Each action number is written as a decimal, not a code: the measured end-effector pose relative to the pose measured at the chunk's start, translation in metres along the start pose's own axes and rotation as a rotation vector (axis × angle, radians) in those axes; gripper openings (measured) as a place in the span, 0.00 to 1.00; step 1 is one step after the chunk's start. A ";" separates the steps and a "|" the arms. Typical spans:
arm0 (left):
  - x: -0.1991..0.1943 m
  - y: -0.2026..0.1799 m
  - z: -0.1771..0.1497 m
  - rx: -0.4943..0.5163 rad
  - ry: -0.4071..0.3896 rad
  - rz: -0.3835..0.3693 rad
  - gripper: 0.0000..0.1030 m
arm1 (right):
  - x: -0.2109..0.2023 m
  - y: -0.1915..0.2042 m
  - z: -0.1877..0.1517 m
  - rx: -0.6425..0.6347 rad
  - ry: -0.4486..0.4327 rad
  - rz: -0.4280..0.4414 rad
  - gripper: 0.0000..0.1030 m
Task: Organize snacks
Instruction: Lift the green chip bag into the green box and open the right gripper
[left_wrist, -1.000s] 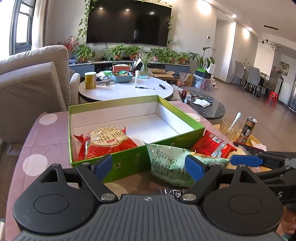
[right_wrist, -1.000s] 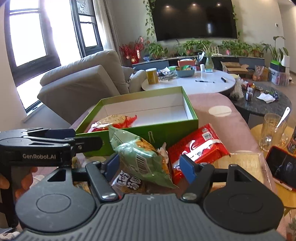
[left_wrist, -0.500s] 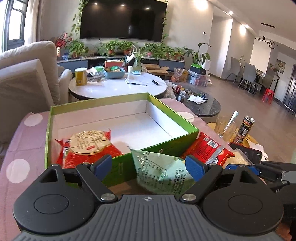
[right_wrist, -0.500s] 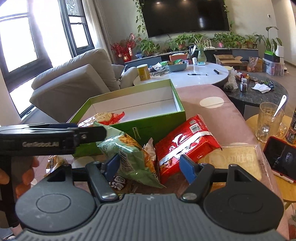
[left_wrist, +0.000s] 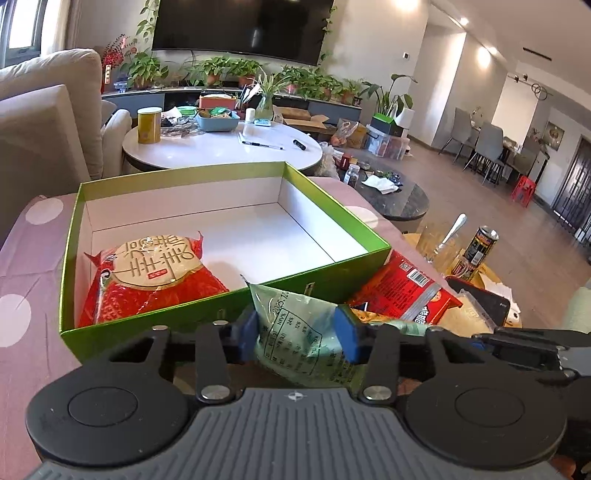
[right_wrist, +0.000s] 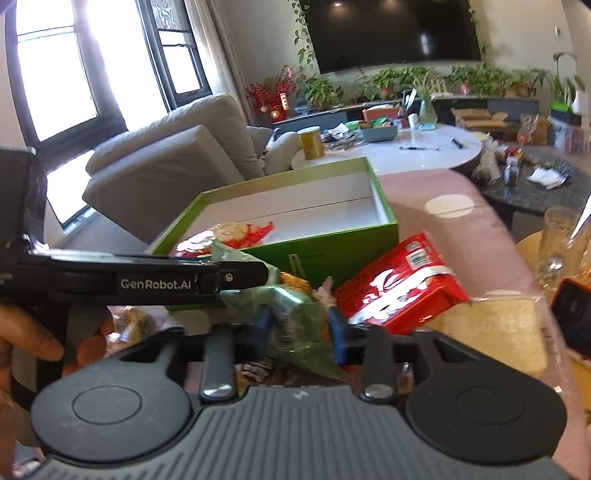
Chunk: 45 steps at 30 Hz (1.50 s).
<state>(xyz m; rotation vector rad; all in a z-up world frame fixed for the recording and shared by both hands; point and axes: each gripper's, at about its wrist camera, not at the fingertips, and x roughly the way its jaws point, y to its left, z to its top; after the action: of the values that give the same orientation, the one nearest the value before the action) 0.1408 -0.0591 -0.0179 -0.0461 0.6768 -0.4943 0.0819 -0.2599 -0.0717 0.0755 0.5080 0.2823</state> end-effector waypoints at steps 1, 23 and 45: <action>-0.003 0.001 0.000 -0.001 -0.005 0.000 0.39 | -0.001 0.001 0.000 0.004 -0.002 -0.006 0.60; -0.081 0.009 0.039 -0.044 -0.228 0.031 0.40 | -0.023 0.032 0.064 -0.031 -0.161 0.081 0.60; -0.015 0.005 0.054 -0.075 -0.127 0.042 0.47 | 0.020 -0.008 0.088 0.027 -0.155 0.063 0.60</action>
<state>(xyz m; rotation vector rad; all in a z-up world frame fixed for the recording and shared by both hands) 0.1657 -0.0543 0.0325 -0.1329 0.5707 -0.4222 0.1437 -0.2623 -0.0053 0.1386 0.3555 0.3285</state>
